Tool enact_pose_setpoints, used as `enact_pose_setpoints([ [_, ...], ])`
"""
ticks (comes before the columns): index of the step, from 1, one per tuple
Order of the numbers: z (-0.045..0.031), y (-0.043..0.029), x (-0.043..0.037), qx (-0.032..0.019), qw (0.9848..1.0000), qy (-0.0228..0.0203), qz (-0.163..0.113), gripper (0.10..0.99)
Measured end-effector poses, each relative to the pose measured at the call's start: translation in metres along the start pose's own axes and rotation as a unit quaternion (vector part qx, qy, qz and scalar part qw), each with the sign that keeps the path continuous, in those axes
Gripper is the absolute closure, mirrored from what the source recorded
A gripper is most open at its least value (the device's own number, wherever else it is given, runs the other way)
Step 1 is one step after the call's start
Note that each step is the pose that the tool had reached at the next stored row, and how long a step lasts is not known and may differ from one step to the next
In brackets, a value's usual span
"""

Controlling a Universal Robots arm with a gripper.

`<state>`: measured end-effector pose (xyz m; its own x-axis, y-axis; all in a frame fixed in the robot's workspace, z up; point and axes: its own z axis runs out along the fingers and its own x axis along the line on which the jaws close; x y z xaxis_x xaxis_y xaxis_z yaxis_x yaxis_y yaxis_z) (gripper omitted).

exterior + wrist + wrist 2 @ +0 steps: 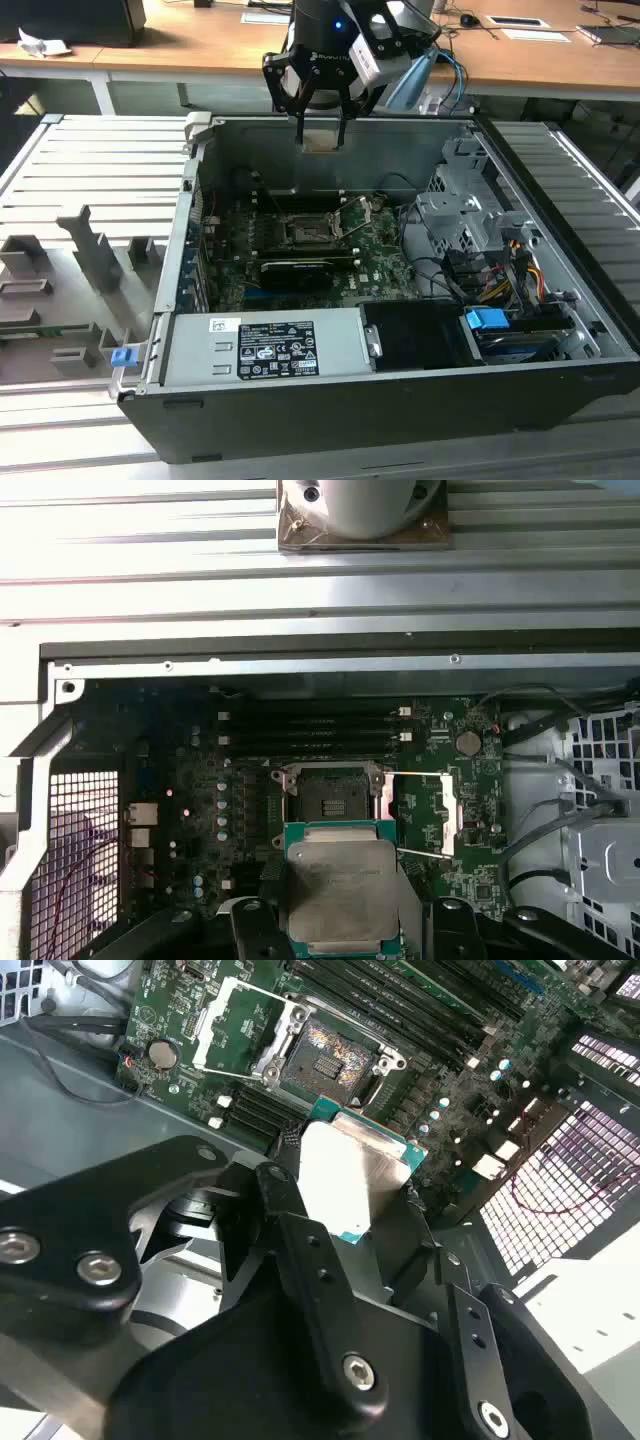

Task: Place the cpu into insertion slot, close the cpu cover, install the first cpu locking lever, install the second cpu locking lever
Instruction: 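Place the cpu into insertion slot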

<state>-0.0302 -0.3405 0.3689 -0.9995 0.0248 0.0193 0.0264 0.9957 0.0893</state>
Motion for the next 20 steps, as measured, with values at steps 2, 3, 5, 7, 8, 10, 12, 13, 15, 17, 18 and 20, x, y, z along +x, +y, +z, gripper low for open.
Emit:
enact_pose_setpoints([
  [2,0.0002,0.0000,0.0000,-0.0002,0.9999,-0.0014,0.016,0.561],
  [3,0.0003,0.0000,0.0000,-0.0003,0.9998,-0.0019,0.022,0.561],
  [5,0.0004,0.0000,0.0000,-0.0003,0.9996,-0.0025,0.028,0.561],
  [7,0.0005,0.0000,0.0000,-0.0001,0.9995,-0.0028,0.031,0.561],
  [8,0.0005,-0.0001,0.0000,-0.0001,0.9995,-0.0029,0.032,0.561],
  [10,0.0006,-0.0001,0.0000,0.0003,0.9994,-0.0031,0.034,0.561],
  [12,0.0005,0.0000,0.0000,0.0005,0.9994,-0.0032,0.035,0.561],
  [13,0.0005,-0.0001,0.0000,0.0006,0.9993,-0.0034,0.037,0.561],
  [15,0.0006,0.0000,0.0000,0.0005,0.9991,-0.0039,0.043,0.561],
  [17,0.0006,0.0000,0.0000,0.0005,0.9988,-0.0045,0.050,0.561],
  [18,0.0007,-0.0001,0.0000,0.0003,0.9986,-0.0047,0.052,0.561],
  [20,0.0007,-0.0001,0.0000,0.0002,0.9985,-0.0050,0.055,0.561],
])
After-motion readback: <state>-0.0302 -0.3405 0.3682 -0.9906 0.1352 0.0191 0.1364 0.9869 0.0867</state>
